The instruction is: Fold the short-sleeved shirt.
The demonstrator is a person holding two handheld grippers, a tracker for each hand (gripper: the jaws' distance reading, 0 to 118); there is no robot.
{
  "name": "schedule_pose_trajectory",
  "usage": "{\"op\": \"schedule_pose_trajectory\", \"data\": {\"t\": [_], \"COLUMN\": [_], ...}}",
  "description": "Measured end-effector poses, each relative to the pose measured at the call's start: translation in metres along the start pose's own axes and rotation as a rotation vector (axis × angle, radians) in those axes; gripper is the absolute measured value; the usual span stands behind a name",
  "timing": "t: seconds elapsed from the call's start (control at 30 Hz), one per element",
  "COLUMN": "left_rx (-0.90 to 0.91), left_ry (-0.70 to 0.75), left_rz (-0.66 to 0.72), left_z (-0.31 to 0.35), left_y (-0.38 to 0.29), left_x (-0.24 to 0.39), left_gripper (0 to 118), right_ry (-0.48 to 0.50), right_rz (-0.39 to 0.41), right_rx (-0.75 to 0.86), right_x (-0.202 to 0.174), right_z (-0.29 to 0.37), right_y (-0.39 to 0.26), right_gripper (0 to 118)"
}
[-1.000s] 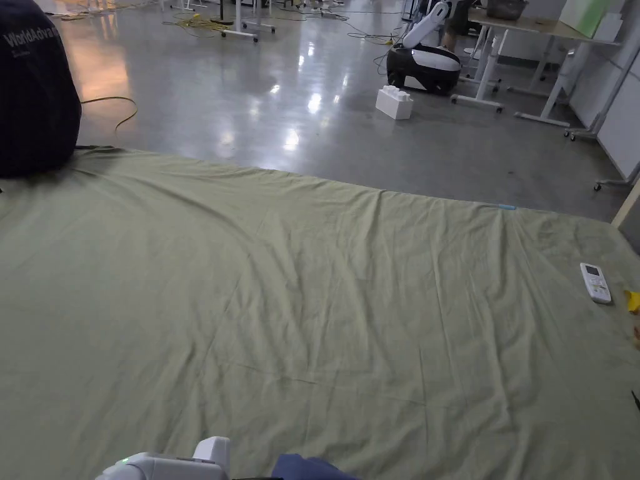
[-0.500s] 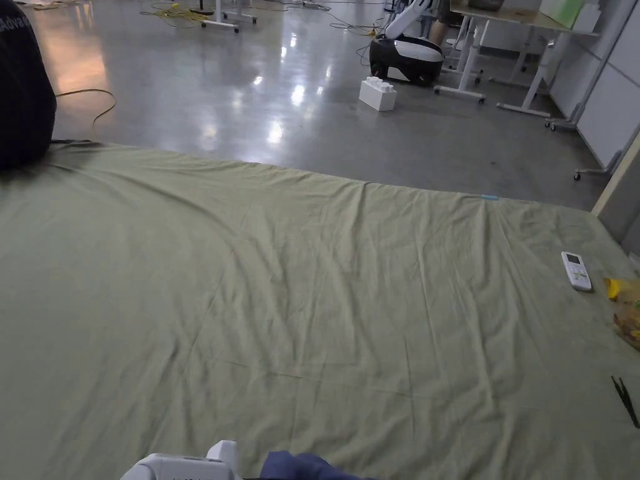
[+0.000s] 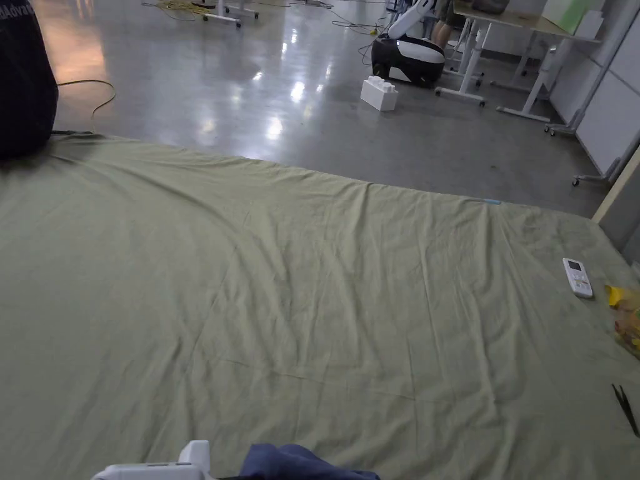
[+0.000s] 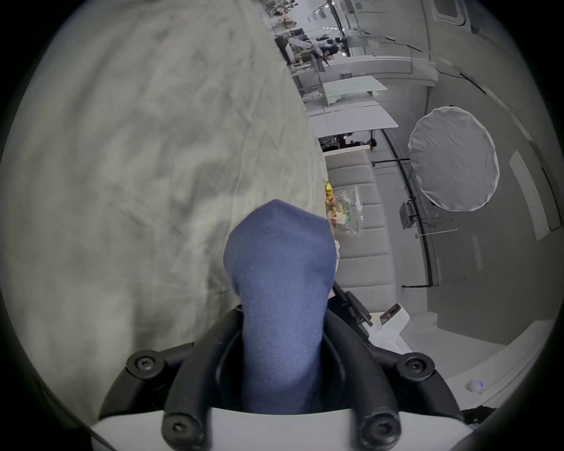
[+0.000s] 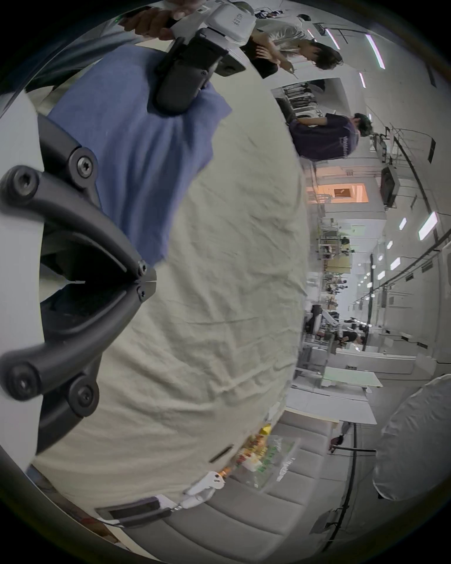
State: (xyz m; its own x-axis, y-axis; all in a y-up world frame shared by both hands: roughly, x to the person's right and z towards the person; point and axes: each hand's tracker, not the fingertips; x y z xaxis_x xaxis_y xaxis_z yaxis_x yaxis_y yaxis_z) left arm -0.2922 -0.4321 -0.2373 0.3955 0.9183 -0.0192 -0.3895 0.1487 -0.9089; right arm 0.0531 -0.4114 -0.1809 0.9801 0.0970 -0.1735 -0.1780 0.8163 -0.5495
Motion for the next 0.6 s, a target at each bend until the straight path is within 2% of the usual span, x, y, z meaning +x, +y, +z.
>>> {"op": "schedule_pose_trajectory", "data": {"t": [0.1, 0.13, 0.2, 0.23, 0.27, 0.4, 0.5, 0.53, 0.6], "left_rx": [0.026, 0.038, 0.054, 0.061, 0.073, 0.101, 0.105, 0.126, 0.143], "left_ry": [0.014, 0.031, 0.092, 0.105, 0.140, 0.288, 0.380, 0.457, 0.524], "left_rz": [0.003, -0.012, -0.039, -0.039, -0.055, -0.088, -0.102, -0.119, -0.125], "left_z": [0.036, 0.051, 0.078, 0.090, 0.112, 0.187, 0.237, 0.250, 0.278], "left_y": [0.024, 0.013, 0.030, 0.038, 0.062, 0.112, 0.146, 0.141, 0.156], "left_x": [-0.001, 0.041, 0.042, 0.041, 0.000, -0.023, -0.029, -0.012, -0.011], "left_gripper": [22, 22, 22, 22, 22, 22, 22, 22, 22], "right_ry": [-0.013, -0.014, -0.031, -0.040, -0.045, -0.101, -0.126, -0.145, -0.167], "right_rz": [-0.006, -0.008, 0.012, 0.018, 0.022, 0.012, -0.037, -0.036, -0.042], "right_rx": [0.079, 0.119, 0.181, 0.211, 0.241, 0.354, 0.405, 0.424, 0.449], "right_x": [0.012, 0.018, 0.027, 0.033, 0.040, 0.065, 0.085, 0.090, 0.099], "right_z": [0.012, 0.016, 0.022, 0.024, 0.027, 0.040, 0.050, 0.053, 0.058], "right_y": [0.041, 0.057, 0.089, 0.102, 0.119, 0.178, 0.208, 0.216, 0.226], "right_gripper": [0, 0, 0, 0, 0, 0, 0, 0, 0]}}
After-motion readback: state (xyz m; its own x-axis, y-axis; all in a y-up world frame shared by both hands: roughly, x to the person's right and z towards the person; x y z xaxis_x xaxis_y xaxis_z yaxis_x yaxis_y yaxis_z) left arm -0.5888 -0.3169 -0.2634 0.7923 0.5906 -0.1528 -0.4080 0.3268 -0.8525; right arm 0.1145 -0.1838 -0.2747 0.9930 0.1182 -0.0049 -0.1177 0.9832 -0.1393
